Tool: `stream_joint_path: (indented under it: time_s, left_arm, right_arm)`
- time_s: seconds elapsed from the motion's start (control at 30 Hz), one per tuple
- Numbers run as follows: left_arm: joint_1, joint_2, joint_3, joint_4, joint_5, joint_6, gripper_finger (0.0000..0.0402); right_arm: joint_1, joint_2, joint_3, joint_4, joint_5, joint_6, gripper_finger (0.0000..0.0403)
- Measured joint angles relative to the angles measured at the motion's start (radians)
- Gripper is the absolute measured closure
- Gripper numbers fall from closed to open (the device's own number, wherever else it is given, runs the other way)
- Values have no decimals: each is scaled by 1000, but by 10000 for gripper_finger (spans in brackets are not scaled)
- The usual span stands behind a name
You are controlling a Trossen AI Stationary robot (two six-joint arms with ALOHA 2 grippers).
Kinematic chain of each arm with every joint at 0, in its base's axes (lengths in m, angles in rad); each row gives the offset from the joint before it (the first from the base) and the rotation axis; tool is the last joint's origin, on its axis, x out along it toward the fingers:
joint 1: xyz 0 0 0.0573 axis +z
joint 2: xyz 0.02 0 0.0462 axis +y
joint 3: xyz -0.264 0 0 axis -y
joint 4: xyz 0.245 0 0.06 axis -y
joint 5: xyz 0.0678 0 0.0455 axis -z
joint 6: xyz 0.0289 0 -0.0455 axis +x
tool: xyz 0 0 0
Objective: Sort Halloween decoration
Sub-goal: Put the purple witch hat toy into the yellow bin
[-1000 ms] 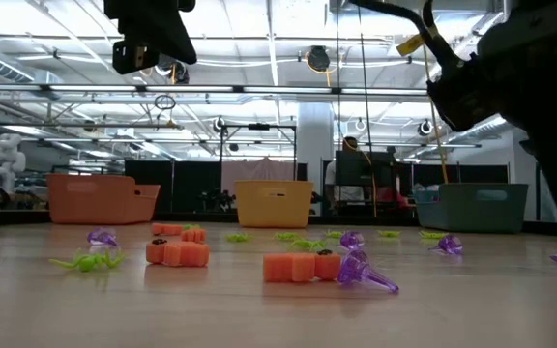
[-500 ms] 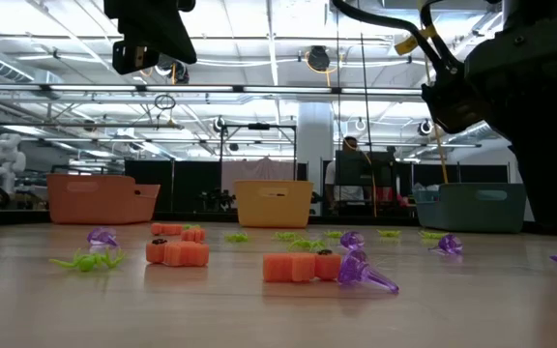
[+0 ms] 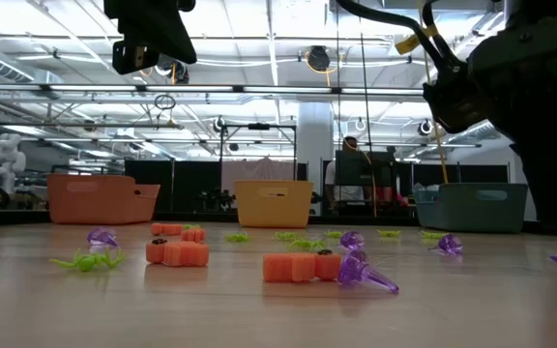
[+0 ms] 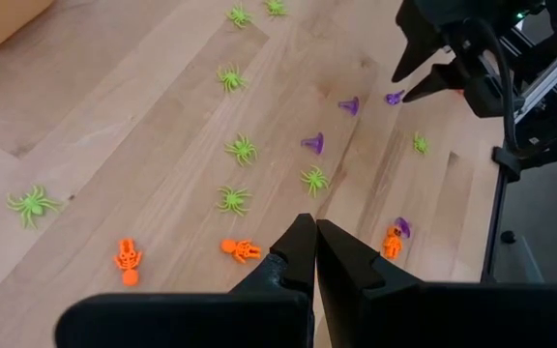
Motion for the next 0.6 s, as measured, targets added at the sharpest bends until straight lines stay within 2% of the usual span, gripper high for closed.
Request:
stream_joint_path:
  time_s: [0.6]
  left_arm:
    - [0,0,0,0,0,1,388]
  right_arm:
    - [5,45,0,12,-52,-3,280]
